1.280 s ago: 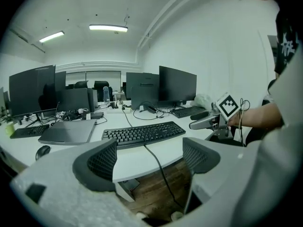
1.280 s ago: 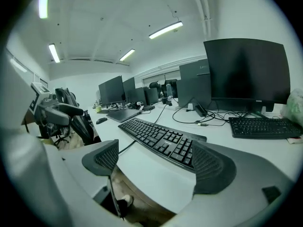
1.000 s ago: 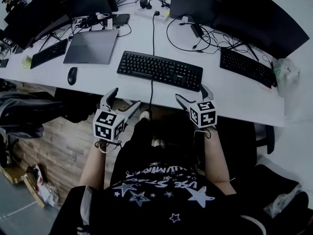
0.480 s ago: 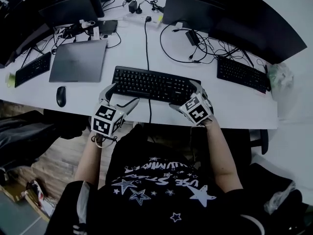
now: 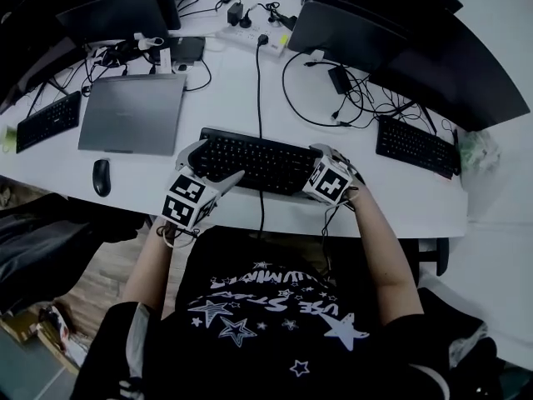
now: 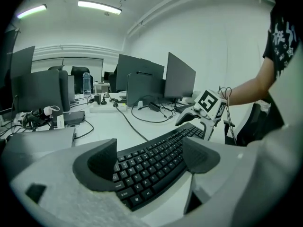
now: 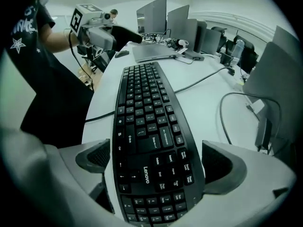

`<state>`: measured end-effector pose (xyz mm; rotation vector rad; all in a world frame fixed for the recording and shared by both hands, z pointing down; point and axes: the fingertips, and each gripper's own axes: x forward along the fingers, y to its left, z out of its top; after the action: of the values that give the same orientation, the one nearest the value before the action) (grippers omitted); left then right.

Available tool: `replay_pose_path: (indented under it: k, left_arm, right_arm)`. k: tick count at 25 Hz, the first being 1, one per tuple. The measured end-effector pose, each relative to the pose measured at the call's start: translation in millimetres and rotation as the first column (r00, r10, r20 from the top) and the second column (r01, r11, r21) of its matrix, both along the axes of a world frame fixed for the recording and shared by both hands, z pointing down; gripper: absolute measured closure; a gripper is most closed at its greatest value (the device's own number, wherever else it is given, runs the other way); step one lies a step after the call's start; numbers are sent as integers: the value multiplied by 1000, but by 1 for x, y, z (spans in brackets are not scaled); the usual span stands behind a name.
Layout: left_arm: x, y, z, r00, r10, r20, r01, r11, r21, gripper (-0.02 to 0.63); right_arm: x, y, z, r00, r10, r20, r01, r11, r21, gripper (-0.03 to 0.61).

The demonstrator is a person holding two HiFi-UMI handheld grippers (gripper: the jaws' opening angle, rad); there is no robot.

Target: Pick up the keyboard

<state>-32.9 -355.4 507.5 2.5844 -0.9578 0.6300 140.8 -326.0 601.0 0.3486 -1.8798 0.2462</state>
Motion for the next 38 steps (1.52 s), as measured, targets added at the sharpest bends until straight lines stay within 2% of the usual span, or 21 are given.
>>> replay_pose_path:
  k: [7, 14, 19, 24, 30, 38]
  left_arm:
    - [1, -24, 8, 1000, 20, -22, -20, 999, -35, 189]
    - [4, -43, 9, 999, 27, -19, -28, 999, -42, 189]
    - [0, -45, 15, 999, 26, -19, -27, 998, -53, 189]
    - [-4, -41, 23, 1000, 28, -13, -29, 996, -82, 189]
    - [2, -36, 22, 998, 53, 17, -52, 996, -66, 189]
    - [11, -24, 26, 988, 125, 95, -121, 991, -52, 189]
  right_arm:
    - [-7, -6, 16, 996, -74, -56, 68, 992, -109, 8]
    - [-5, -7, 26, 978, -163, -131, 131, 966, -223, 5]
    - [-5, -5, 36, 964, -195, -183, 134, 944, -301, 3]
    - [-10, -7, 42, 962, -211, -172, 156, 944, -290, 3]
    - [-10, -7, 38, 965, -211, -157, 164, 950, -266, 3]
    - [-11, -9, 29, 955, -192, -227, 141, 965, -222, 3]
